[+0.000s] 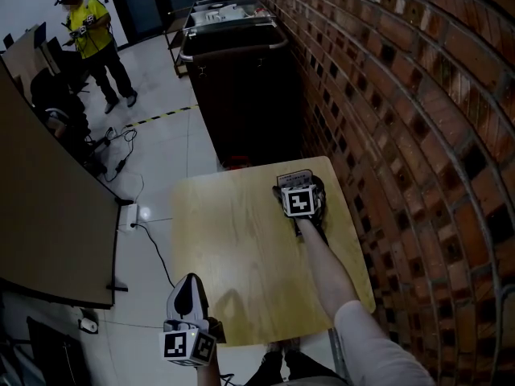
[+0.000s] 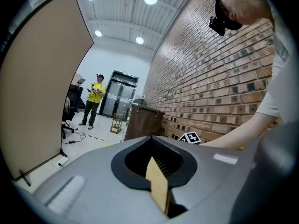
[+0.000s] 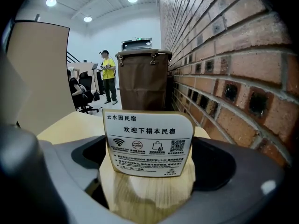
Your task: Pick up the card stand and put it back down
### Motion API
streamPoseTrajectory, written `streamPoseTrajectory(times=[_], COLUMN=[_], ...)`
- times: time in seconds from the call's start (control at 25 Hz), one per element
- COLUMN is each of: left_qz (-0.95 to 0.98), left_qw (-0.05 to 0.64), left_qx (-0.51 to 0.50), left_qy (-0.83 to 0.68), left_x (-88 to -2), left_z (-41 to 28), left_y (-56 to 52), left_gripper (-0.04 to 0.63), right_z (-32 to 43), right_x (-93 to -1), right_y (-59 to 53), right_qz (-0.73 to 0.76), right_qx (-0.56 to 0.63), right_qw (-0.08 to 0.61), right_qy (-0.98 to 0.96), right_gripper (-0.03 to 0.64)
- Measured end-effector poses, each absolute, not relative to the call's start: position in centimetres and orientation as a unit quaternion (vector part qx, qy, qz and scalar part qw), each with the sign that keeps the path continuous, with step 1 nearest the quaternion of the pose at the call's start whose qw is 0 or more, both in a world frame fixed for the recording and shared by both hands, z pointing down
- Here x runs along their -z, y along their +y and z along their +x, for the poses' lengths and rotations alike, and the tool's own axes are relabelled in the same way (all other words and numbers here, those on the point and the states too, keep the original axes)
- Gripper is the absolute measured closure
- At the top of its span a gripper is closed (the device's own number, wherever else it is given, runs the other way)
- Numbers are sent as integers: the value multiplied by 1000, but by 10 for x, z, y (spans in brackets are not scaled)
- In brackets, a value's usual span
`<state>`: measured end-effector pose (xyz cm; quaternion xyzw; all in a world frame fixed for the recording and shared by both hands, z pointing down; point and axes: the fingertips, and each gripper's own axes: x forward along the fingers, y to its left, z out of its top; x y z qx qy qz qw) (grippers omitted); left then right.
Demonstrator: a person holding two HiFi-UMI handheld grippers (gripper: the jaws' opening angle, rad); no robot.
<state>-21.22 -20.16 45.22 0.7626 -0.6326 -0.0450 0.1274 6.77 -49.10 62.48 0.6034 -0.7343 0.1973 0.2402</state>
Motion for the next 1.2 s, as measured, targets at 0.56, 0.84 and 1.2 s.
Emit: streamPoseTrajectory(times=[0.56,0.84,1.2], left_qz=[769,777,782], left_qw=[114,75,29], left_qx=[59,61,96], left_qy=[-626,-623,-615], left_x=[-438,-414,-372], left_z=[-200,-194,-182], left_y=[-201,-191,-175], left_gripper=[589,589,590], right_z=[55,59,69], right_x=[-552,-479,-361], right_y=[-461,-388,-265], right_qz=[588,590,598], right_qx=[-97,-43,28], right_qw=[178,123,24], right_qy=[-783,-797,-801], right_gripper=[61,61,63])
